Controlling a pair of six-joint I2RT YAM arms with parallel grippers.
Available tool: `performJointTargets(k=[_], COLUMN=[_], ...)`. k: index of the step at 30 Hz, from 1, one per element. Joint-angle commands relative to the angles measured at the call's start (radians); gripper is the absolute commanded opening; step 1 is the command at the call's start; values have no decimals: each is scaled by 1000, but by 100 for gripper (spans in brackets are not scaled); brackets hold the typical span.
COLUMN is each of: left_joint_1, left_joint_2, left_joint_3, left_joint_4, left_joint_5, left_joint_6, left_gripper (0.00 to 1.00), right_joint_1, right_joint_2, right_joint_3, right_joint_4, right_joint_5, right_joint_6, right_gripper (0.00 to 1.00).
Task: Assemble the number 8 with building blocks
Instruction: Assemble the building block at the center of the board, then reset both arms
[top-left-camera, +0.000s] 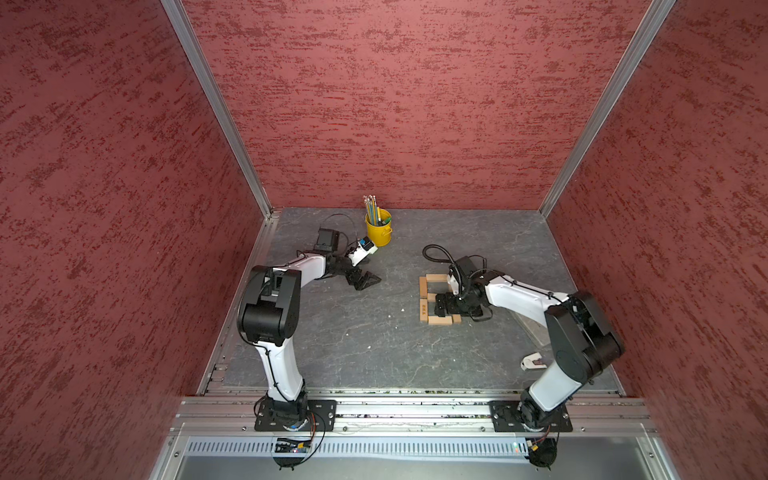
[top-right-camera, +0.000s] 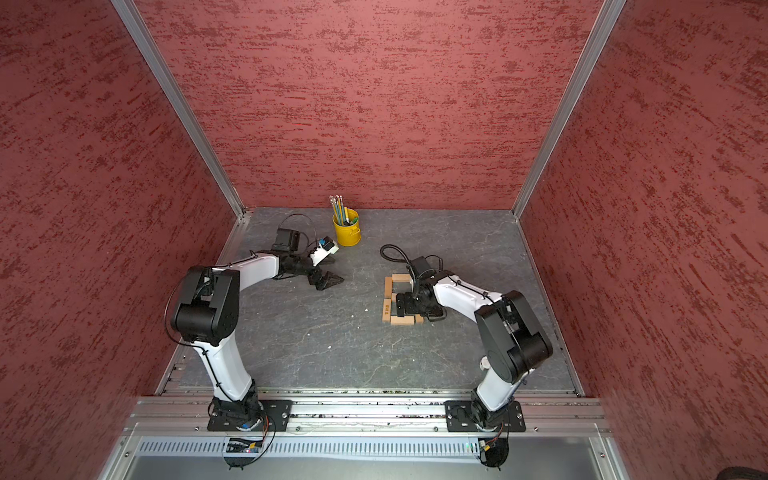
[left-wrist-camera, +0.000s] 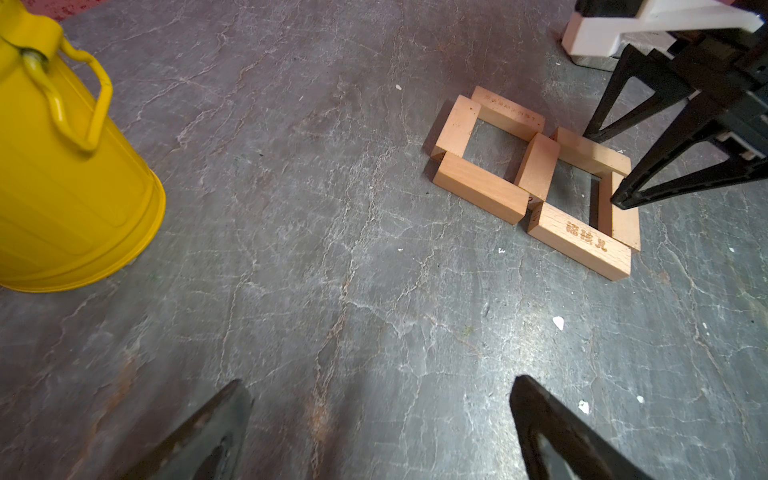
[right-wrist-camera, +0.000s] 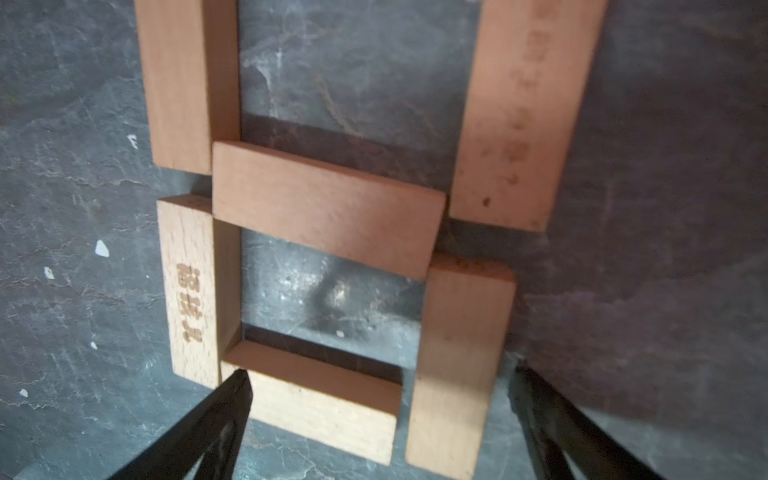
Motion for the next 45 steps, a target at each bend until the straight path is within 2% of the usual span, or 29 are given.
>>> performJointTargets(k=[1,4,6,9,10,11,13,15,16,17,18,20,24,27,28,29,30,32,35,37,38,39,42,44,45], left_joint_1=[5,5,4,5,7,7,8,9,12,16,23,36,49,55,54,52,48,45,53,73,84,96,130,159,169], left_joint_2=[-19,-20,-20,-19,-20,-20,-17,-16,-18,-19,-20,-18,-29,-38,-41,-43,-42,-42,-46,-68,-84,-113,-197,-221,-221], left_joint_3=[-9,-11,-11,-10,-9,-9,-9,-14,-21,-27,-33,-35,-58,-80,-84,-88,-89,-88,-101,-151,-184,-232,-399,-493,-531], left_joint_4=[17,19,19,23,24,34,46,68,91,113,139,167,222,256,262,264,265,265,299,400,465,563,930,1108,1162], left_joint_5=[27,27,26,25,23,22,11,-5,-11,-11,-8,3,3,4,3,0,-5,-12,-21,-44,-78,-158,-469,-556,-552], left_joint_6=[3,3,2,-3,-7,-17,-33,-51,-60,-67,-78,-101,-140,-153,-150,-148,-147,-145,-171,-231,-275,-343,-581,-683,-693], left_gripper=[99,99,99,99,99,99,99,99,99,99,99,99,100,99,99,99,99,100,99,100,99,99,99,99,100], right_joint_1=[-9,-16,-16,-16,-16,-18,-30,-91,-151,-199,-242,-259,-298,-381,-406,-444,-479,-486,-491,-507,-508,-506,-492,-492,-492], right_joint_2=[-119,-232,-307,-454,-521,-590,-701,-717,-698,-681,-650,-572,-376,-191,-173,-173,-138,-92,-84,-79,-84,-83,-82,-81,-81], right_joint_3=[-21,-32,-45,-137,-231,-356,-662,-911,-964,-977,-969,-936,-861,-778,-721,-687,-678,-721,-825,-819,-774,-708,-712,-715,-714], right_joint_4=[56,104,168,407,569,807,1340,1789,1857,1821,1747,1739,1859,1941,1842,1785,1789,1900,2099,2089,1996,1880,1891,1899,1895], right_joint_5=[7,55,158,482,567,630,647,647,665,646,568,493,430,310,368,347,306,186,312,326,309,287,274,275,274], right_joint_6=[21,0,-16,-72,-166,-262,-479,-566,-526,-494,-484,-478,-500,-482,-431,-384,-357,-399,-338,-313,-320,-336,-355,-356,-355], right_gripper=[99,99,99,99,99,99,99,99,99,99,99,99,99,99,99,99,99,99,99,99,99,99,99,99,99])
